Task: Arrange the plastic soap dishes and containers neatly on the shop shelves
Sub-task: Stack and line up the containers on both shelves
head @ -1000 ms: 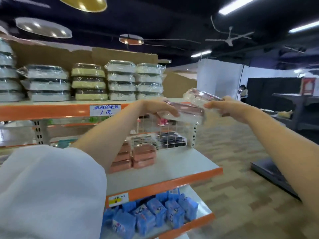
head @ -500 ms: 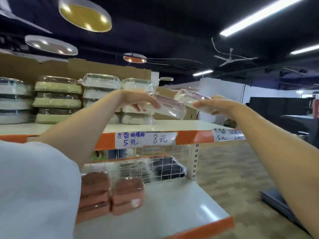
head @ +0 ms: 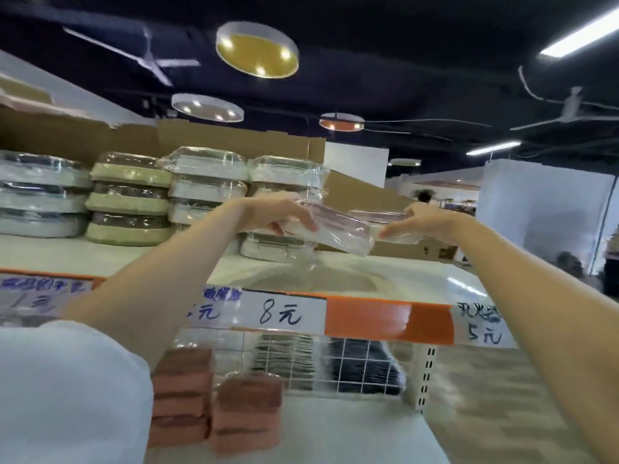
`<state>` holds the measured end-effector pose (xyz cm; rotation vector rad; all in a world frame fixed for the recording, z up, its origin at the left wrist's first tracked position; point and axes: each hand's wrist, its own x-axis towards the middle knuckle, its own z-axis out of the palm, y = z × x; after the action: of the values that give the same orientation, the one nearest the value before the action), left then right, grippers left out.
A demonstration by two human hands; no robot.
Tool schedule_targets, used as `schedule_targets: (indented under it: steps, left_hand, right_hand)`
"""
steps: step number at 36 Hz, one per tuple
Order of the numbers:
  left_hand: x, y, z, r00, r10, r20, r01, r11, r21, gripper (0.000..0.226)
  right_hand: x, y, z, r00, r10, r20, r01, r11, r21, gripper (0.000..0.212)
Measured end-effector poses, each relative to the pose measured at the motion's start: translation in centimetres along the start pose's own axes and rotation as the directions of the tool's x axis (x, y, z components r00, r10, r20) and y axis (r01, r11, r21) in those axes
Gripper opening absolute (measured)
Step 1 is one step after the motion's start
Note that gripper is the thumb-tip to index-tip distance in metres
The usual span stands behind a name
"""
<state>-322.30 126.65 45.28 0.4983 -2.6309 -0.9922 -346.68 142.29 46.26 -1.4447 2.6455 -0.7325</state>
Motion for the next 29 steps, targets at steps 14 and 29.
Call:
schedule_targets:
  steps: [14,29]
  left_hand:
    - [-0.6,-0.5,2.2,0.968,-0.138,-0.208,0.106,0.982,-0.158,0.124]
    - [-0.1,-0.8,1.9,0.965,-0.070,-0.252,0.028,0.986,-0.164,0.111]
  right_hand:
    - [3.7,0.4,4.7,0.961,-0.152,0.230,0.148,0.988,0.035,0.095]
    - [4.8,1.9,4.4,0.928,-0.237,0.286,0.205,0.969,0.138,0.097]
